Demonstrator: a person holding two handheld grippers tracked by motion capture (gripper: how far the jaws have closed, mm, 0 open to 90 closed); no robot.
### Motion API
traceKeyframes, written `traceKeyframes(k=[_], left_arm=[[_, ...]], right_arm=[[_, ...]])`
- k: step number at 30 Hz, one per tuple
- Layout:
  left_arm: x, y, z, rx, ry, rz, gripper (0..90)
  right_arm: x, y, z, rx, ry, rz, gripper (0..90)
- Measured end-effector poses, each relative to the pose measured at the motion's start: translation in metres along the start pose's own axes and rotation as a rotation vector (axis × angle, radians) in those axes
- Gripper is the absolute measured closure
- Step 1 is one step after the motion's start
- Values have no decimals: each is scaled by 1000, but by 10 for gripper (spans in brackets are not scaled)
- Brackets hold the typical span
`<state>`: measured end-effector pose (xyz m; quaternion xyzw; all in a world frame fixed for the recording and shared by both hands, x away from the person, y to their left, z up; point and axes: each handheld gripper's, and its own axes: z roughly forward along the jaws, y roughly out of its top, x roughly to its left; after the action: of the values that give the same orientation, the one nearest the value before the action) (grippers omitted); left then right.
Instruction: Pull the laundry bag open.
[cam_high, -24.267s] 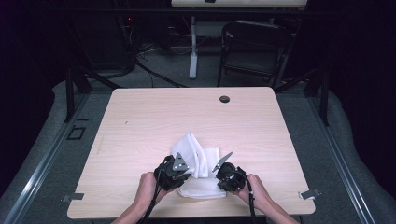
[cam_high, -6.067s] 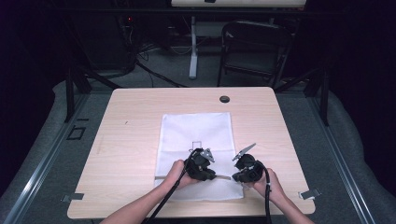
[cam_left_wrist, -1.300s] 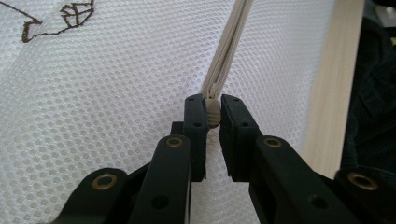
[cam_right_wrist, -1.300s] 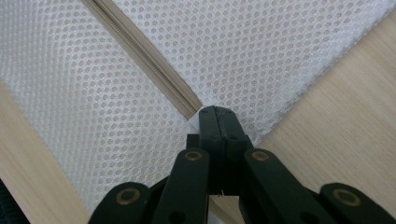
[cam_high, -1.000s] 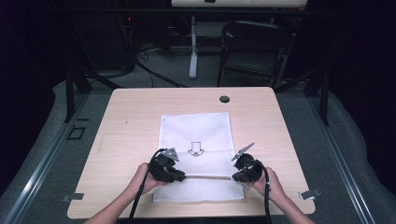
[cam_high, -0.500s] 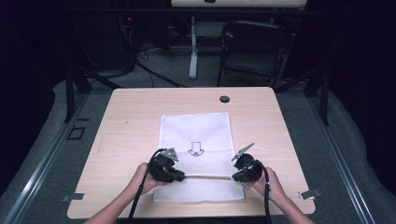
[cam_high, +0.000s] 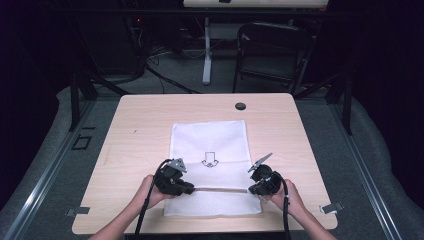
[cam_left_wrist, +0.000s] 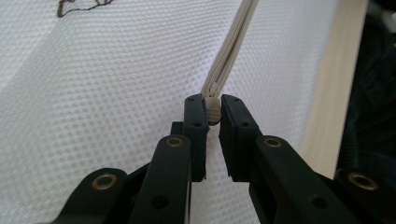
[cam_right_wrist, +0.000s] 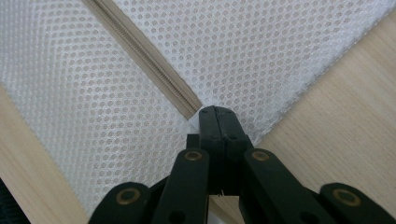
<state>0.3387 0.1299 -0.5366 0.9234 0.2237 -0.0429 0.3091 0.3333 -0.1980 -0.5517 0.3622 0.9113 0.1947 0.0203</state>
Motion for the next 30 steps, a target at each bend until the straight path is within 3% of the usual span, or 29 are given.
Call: traceKeyframes(k=[3,4,5,6,8,9,11,13,15,17,18,20,24,26,30], left_arm=[[1,-2,-2,5,13,-3,813],[2,-3,-3,-4,-7,-14,813],[3,-5,-5,-8,4,-18,813],[4,-6,-6,-18,-24,-23,813],[1,-6,-6,7,14,-5,812],[2,-8,-6,-9,-10,-18,812],[3,-9,-7,1,18,-16,812],[5,-10,-9,-15,-17,-26,812],[2,-10,-9,2,16,-12,812],[4,-12,-11,1,22,-19,813],[6,-14,-12,-20,-15,-32,813],[7,-17,-15,-8,24,-34,812],[10,-24,-20,-27,18,-63,813],[7,-23,-19,-11,30,-43,813],[9,-24,-21,-12,23,-46,813]], right_arm=[[0,0,0,-2,-1,2,900],[0,0,0,-1,1,2,900],[0,0,0,-1,1,1,900],[0,0,0,-4,3,3,900],[0,0,0,-3,2,2,900],[0,0,0,-6,3,5,900],[0,0,0,-2,1,3,900],[0,0,0,-2,1,3,900],[0,0,0,-6,2,6,900],[0,0,0,-6,2,6,900],[0,0,0,-1,2,2,900],[0,0,0,0,1,0,900],[1,0,1,-10,1,10,900],[1,0,1,-8,2,7,900],[1,0,0,-6,0,9,900]])
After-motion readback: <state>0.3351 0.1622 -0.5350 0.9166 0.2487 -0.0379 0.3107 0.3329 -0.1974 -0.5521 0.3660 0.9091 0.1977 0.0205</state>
